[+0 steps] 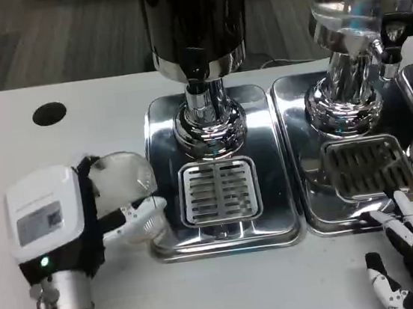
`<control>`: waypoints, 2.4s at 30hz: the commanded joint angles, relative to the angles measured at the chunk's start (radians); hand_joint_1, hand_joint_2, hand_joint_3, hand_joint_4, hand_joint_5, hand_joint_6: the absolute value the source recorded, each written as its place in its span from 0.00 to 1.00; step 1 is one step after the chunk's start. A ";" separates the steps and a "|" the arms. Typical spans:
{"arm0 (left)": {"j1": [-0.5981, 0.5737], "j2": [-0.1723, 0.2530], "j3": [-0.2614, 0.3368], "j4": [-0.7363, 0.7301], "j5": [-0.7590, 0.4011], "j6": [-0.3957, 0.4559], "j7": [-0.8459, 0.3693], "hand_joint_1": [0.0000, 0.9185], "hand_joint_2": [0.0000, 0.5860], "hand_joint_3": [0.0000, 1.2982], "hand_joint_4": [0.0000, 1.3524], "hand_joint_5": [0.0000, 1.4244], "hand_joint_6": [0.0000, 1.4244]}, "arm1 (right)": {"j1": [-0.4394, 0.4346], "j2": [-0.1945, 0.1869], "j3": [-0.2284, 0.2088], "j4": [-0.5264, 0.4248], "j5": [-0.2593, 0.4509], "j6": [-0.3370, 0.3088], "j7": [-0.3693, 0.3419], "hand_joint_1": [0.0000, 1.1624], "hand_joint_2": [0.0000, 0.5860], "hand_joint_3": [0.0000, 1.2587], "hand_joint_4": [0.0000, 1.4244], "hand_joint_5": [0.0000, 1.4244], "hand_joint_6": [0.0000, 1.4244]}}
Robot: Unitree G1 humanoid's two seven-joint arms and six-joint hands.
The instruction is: Grasp the cup under the faucet to collect the drink, then remove the cup.
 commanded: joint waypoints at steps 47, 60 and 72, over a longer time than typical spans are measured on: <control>-0.200 -0.090 -0.164 0.126 0.166 0.070 0.018 0.72 0.05 0.61 0.50 0.63 0.91 | -0.012 -0.004 -0.030 0.062 0.052 -0.056 -0.003 0.15 0.81 0.18 0.00 0.07 0.19; -0.266 -0.112 -0.192 0.182 0.203 0.094 0.038 0.72 0.05 0.61 0.50 0.62 0.90 | 0.002 -0.015 -0.046 0.072 0.066 -0.079 -0.011 0.16 0.82 0.18 0.00 0.08 0.20; -0.292 -0.156 -0.203 0.280 0.187 0.061 0.144 0.72 0.07 0.59 0.47 0.61 0.88 | 0.004 -0.019 -0.059 0.070 0.074 -0.085 -0.004 0.16 0.82 0.19 0.00 0.08 0.20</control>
